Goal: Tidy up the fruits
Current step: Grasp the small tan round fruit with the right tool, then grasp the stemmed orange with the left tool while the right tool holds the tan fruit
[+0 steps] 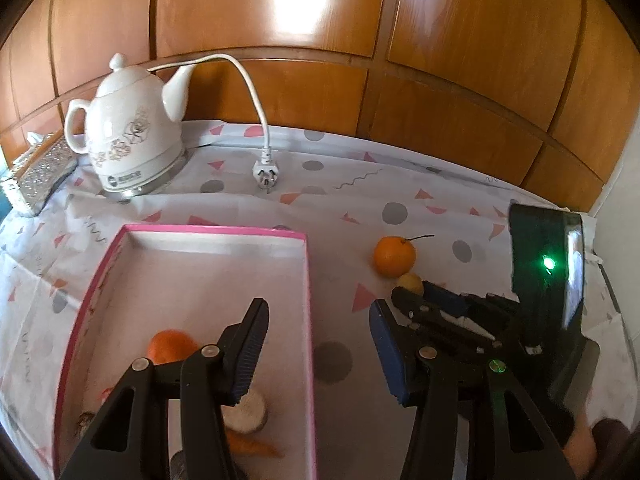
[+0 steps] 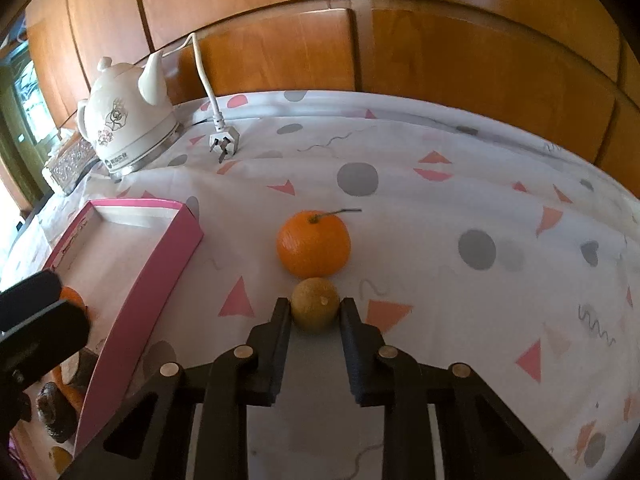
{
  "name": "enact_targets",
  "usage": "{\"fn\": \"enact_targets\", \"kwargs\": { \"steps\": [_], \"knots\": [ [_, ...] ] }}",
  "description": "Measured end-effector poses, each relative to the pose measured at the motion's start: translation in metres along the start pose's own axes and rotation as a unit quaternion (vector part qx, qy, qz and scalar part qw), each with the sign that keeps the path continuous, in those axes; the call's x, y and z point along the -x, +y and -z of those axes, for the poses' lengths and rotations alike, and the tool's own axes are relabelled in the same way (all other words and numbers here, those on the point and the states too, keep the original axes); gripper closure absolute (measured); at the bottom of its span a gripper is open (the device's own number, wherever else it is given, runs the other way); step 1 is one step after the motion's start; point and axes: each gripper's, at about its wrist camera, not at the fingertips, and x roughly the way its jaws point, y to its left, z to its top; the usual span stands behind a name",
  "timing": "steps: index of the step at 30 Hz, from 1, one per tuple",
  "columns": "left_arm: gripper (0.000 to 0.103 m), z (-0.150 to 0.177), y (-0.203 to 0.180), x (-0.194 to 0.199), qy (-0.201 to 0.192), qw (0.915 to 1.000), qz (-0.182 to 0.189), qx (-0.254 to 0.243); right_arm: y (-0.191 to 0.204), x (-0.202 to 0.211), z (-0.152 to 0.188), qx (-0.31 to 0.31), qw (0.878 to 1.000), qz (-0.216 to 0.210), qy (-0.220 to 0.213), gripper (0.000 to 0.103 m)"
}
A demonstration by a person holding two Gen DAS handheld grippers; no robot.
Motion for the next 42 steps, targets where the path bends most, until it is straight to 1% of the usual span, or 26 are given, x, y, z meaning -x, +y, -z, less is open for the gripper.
{"fn": "enact_targets", "kwargs": {
  "steps": [5,7,12,17,21,25,31,33,34,35,36,37,40,42],
  "knots": [
    [0.053,-0.010,-0.010,-0.018,0.006,0.9999,0.006,-0.007,-0.007,0.004,-0.001,-0.004,1.000,0.005,-0.008,0.078],
    [0.054,-0.013,-0.016,-0.026,0.010,0.9998,0.010,-0.014,-0.010,0.006,-0.002,-0.002,1.000,0.019,-0.012,0.078],
    [0.055,-0.020,-0.028,-0.045,0.026,0.9993,0.024,-0.015,-0.018,0.008,-0.006,0.004,0.999,0.044,-0.018,0.078],
    [0.055,-0.028,-0.038,-0.062,0.037,0.9985,0.037,-0.016,-0.022,0.003,-0.007,0.014,0.998,0.056,-0.012,0.078],
    [0.055,-0.035,-0.043,-0.075,0.047,0.9976,0.049,-0.014,-0.030,0.001,-0.008,0.006,0.999,0.053,-0.009,0.078],
    [0.055,-0.039,-0.049,-0.088,0.062,0.9962,0.060,-0.014,-0.034,0.001,-0.009,0.010,0.999,0.046,-0.009,0.078],
    [0.055,-0.039,-0.058,-0.107,0.078,0.9951,0.058,-0.019,-0.043,-0.003,-0.007,-0.004,0.999,0.038,-0.003,0.078],
    [0.053,-0.037,-0.059,-0.114,0.085,0.9946,0.058,-0.013,-0.042,-0.004,-0.007,-0.004,0.999,0.038,-0.004,0.078],
    [0.054,-0.037,-0.060,-0.114,0.080,0.9951,0.057,-0.014,-0.042,-0.004,-0.006,-0.003,0.999,0.038,-0.004,0.078],
    [0.061,-0.037,-0.062,-0.113,0.077,0.9953,0.056,-0.017,-0.042,-0.005,-0.006,-0.003,0.999,0.039,-0.004,0.078],
    [0.065,-0.036,-0.064,-0.113,0.077,0.9949,0.062,-0.019,-0.042,-0.005,-0.006,-0.003,0.999,0.039,-0.003,0.078],
    [0.066,-0.035,-0.066,-0.110,0.074,0.9953,0.057,-0.024,-0.042,-0.004,-0.006,-0.003,0.999,0.039,-0.004,0.078],
    [0.067,-0.030,-0.065,-0.103,0.074,0.9949,0.063,-0.024,-0.042,-0.002,-0.005,-0.004,0.999,0.040,-0.002,0.078],
    [0.067,-0.025,-0.063,-0.095,0.069,0.9956,0.059,-0.024,-0.042,0.002,-0.003,-0.003,0.999,0.039,0.001,0.078]
  ]
}}
